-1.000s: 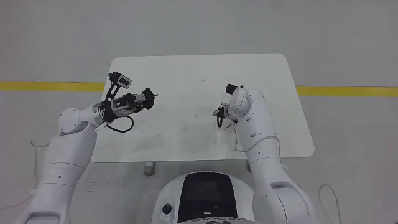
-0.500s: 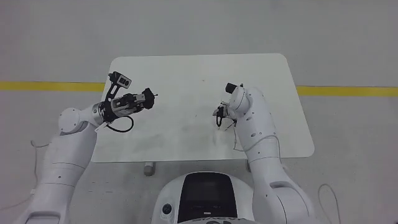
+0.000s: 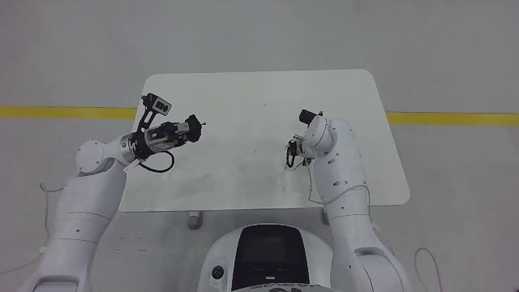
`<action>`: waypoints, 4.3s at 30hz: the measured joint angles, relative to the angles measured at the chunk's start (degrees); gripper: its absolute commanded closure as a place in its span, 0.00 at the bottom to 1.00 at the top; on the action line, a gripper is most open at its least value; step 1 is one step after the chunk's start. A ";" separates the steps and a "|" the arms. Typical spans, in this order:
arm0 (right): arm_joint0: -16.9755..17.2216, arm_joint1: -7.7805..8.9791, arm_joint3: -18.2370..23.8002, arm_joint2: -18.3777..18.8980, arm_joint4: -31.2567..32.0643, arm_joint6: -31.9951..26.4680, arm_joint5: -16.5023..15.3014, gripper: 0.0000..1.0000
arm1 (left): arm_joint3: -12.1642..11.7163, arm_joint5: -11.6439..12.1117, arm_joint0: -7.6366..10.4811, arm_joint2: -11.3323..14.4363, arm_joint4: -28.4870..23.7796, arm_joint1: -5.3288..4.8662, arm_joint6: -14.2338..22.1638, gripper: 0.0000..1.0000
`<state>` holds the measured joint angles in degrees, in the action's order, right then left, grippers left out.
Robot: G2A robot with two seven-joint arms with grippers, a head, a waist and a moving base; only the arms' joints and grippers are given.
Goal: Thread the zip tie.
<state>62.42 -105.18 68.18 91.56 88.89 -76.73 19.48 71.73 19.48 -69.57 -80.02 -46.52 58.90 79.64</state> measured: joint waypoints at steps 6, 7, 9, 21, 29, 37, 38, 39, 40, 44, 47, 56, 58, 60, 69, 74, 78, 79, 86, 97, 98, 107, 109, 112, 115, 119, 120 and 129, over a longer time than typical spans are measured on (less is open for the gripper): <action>-0.50 -0.03 -2.74 0.03 0.63 1.57 0.00 0.62 | 0.00 0.00 0.00 0.00 0.00 0.00 0.00 1.00; -0.77 -0.05 -3.38 0.11 0.75 1.83 0.00 0.63 | 0.00 0.00 0.00 0.00 0.00 0.00 0.00 1.00; -1.48 -0.14 -4.86 0.52 1.01 2.58 0.00 0.63 | 0.00 0.00 0.00 0.00 0.00 0.00 0.00 1.00; -4.30 -0.23 -11.90 2.89 1.06 6.81 0.00 0.65 | 0.00 0.00 0.00 0.00 0.00 0.00 0.00 1.00; -4.87 -0.27 -13.28 3.20 1.06 7.90 0.00 0.65 | 0.00 0.00 0.00 0.00 0.00 0.00 0.00 1.00; -4.30 -0.13 -12.16 2.32 1.06 7.83 0.00 0.81 | 0.00 0.00 0.00 0.00 0.00 0.00 0.00 1.00; -4.24 -0.11 -12.09 2.26 1.06 7.83 0.00 0.82 | 0.00 0.00 0.00 0.00 0.00 0.00 0.00 1.00; -4.17 -0.09 -12.02 2.19 1.06 7.83 0.00 0.83 | 0.00 0.00 0.00 0.00 0.00 0.00 0.00 1.00; -4.12 -0.07 -11.98 2.14 1.06 7.83 0.00 0.84 | 0.00 0.00 0.00 0.00 0.00 0.00 0.00 1.00; -3.96 0.01 -11.91 2.01 1.06 7.85 0.00 0.82 | 0.00 0.00 0.00 0.00 0.00 0.00 0.00 1.00; -3.86 0.06 -11.79 1.92 1.06 7.87 0.00 0.80 | 0.00 0.00 0.00 0.00 0.00 0.00 0.00 1.00; -3.16 0.26 -11.21 1.22 1.06 8.06 0.00 0.78 | 0.00 0.00 0.00 0.00 0.00 0.00 0.00 1.00; -3.10 0.31 -11.37 1.08 1.06 8.08 0.00 0.78 | 0.00 0.00 0.00 0.00 0.00 0.00 0.00 1.00; -3.12 0.37 -11.62 1.02 1.06 8.10 0.00 0.78 | 0.00 0.00 0.00 0.00 0.00 0.00 0.00 1.00; -3.94 0.65 -13.74 1.08 1.06 8.90 0.00 0.83 | 0.00 0.00 0.00 0.00 0.00 0.00 0.00 1.00; -4.39 0.74 -14.51 1.12 1.06 9.33 0.00 1.00 | 0.00 0.00 0.00 0.00 0.00 0.00 0.00 1.00; -4.24 0.79 -14.02 1.00 1.06 9.32 0.00 1.00 | 0.00 0.00 0.00 0.00 0.00 0.00 0.00 1.00; -4.14 0.80 -13.79 0.96 1.06 9.26 0.00 1.00 | 0.00 0.00 0.00 0.00 0.00 0.00 0.00 1.00; -3.17 0.92 -11.85 0.50 1.07 8.54 0.00 1.00 | 0.00 0.00 0.00 0.00 0.00 0.00 0.00 1.00; -0.33 0.74 -4.16 -0.92 1.06 2.91 0.00 1.00 | 0.00 0.00 0.00 0.00 0.00 0.00 0.00 1.00; -0.09 0.73 -3.50 -1.02 1.06 2.27 0.00 1.00 | 0.00 0.00 0.00 0.00 0.00 0.00 0.00 1.00; 1.56 0.78 0.07 -0.87 1.06 0.77 0.00 0.93 | 0.00 0.00 0.00 0.00 0.00 0.00 0.00 1.00; 1.45 0.77 -0.61 -0.85 1.06 1.00 0.00 0.82 | 0.00 0.00 0.00 0.00 0.00 0.00 0.00 1.00; 0.91 0.70 -2.14 -0.92 1.06 1.38 0.00 0.82 | 0.00 0.00 0.00 0.00 0.00 0.00 0.00 1.00; 0.19 0.67 -3.83 -0.87 1.06 1.92 0.00 0.84 | 0.00 0.00 0.00 0.00 0.00 0.00 0.00 1.00; -0.82 0.72 -5.83 -0.70 1.06 2.84 0.00 0.86 | 0.00 0.00 0.00 0.00 0.00 0.00 0.00 1.00; -1.07 0.74 -6.23 -0.66 1.06 2.99 0.00 0.86 | 0.00 0.00 0.00 0.00 0.00 0.00 0.00 1.00; -2.29 1.33 -8.31 -1.11 1.06 3.65 0.00 0.82 | 0.00 0.00 0.00 0.00 0.00 0.00 0.00 1.00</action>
<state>60.12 -103.85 59.87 90.45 89.95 -73.08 19.48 71.73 19.48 -69.57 -80.02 -46.52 58.90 79.64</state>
